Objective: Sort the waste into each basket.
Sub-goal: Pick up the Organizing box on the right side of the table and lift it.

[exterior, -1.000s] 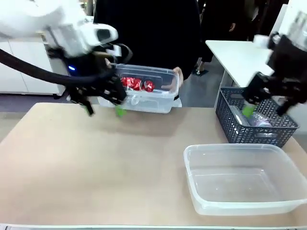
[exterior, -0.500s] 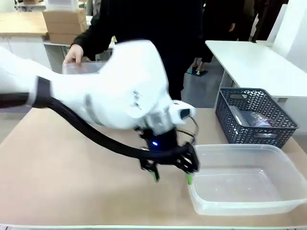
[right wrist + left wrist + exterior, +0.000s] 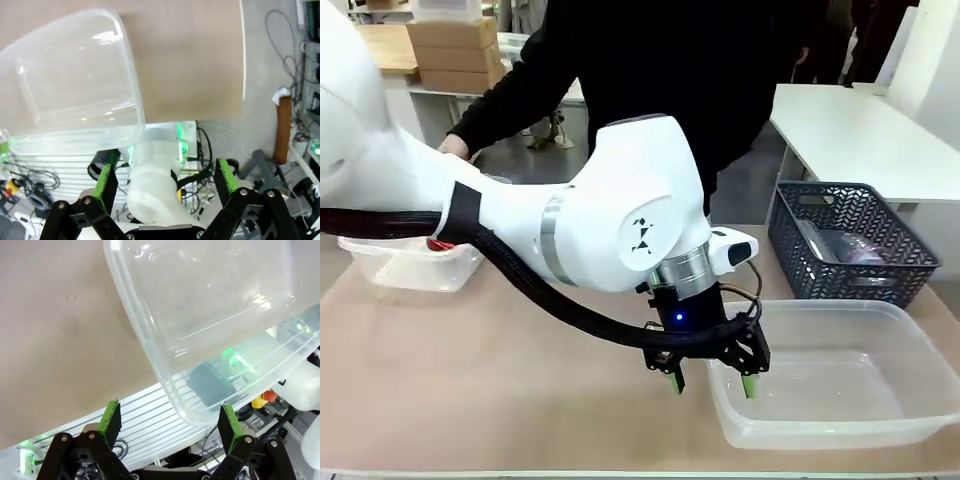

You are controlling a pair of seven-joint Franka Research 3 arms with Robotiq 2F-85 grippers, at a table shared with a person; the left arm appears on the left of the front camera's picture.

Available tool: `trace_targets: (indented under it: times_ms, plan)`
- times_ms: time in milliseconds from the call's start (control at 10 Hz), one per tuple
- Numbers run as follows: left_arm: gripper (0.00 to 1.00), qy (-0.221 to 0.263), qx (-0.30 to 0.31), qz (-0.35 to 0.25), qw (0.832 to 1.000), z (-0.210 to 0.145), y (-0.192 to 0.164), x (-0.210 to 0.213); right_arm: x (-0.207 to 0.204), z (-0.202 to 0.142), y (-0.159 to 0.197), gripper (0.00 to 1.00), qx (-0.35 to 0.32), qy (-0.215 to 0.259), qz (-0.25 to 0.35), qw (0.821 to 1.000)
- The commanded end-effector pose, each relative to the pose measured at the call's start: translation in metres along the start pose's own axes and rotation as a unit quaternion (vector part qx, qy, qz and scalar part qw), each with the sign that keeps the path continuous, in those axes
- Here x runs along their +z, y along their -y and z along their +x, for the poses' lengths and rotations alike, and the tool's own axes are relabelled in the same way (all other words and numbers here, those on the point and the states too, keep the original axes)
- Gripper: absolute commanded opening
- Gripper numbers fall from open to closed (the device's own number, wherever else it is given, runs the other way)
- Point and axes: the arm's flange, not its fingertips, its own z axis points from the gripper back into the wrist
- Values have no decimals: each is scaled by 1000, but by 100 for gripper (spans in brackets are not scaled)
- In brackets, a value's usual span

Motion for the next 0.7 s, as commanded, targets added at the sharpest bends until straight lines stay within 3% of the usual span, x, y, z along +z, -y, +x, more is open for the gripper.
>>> trace_targets:
  times_ms: [0, 100, 300, 600]
  plan:
    - [100, -4, -7, 8, 1000, -6, -7, 6, -2, 3, 0, 100, 0, -2, -1, 1000]
    - [100, 0, 0, 0, 1000, 0, 0, 0, -27, 24, 1, 100, 34, -10, 3, 999]
    - [100, 16, 51, 46, 998, 8, 6, -7, -86, 46, 1, 100, 95, -81, 17, 992]
    - [100, 28, 87, 48, 995, 11, 8, -10, -144, 57, -15, 100, 118, -164, 23, 979]
